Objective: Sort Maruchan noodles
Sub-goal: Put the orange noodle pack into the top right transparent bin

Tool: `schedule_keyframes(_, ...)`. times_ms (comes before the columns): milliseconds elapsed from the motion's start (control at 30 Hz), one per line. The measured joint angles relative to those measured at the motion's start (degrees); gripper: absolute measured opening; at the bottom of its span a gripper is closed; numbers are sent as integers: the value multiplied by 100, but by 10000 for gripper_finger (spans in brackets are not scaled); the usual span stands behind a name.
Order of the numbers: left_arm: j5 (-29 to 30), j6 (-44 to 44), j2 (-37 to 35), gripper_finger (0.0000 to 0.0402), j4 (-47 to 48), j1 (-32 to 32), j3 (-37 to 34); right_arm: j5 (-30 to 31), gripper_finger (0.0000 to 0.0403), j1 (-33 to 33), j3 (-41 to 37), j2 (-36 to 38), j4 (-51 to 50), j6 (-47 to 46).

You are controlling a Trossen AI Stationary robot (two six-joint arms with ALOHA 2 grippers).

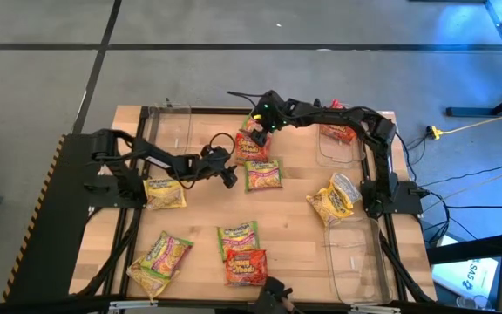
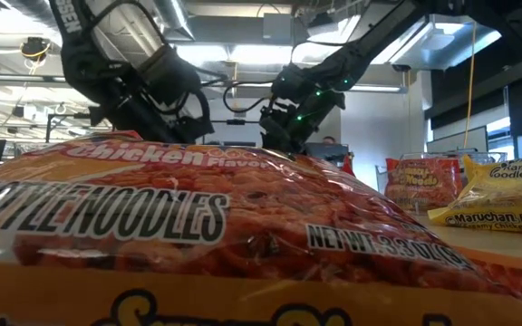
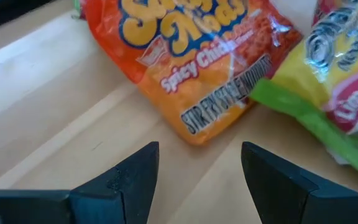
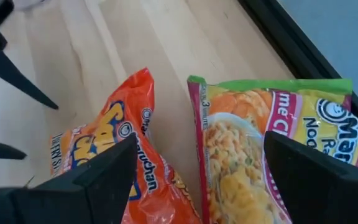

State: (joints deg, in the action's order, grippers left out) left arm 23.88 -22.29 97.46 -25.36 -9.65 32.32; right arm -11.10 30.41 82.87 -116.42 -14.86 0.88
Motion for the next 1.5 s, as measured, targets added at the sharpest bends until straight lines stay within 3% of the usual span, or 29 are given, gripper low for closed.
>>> schedule_keyframes(233, 89, 39, 252, 222, -354, -39, -1, -65, 319, 0, 0, -97, -423, -43)
schedule_keyframes(500, 102, 186, 257, 222, -441, -96, 1, -583, 319, -15, 0, -138, -906, 370)
schedule_keyframes(700, 98, 191, 257, 222, -429, -94, 1, -1898, 319, -66, 0, -140, -904, 549)
schedule_keyframes(800, 91, 198, 257, 222, -424, -92, 1, -2135, 319, -172, 0, -140, -949, 691)
schedule_keyframes(1233, 111, 349, 257, 222, -542, -92, 1, -1926, 319, -630, -2, -145, -851, 1115)
schedule_keyframes(1500, 251, 532, 253, 222, -765, 29, 2, -1044, 301, -917, -4, -145, -608, 1142)
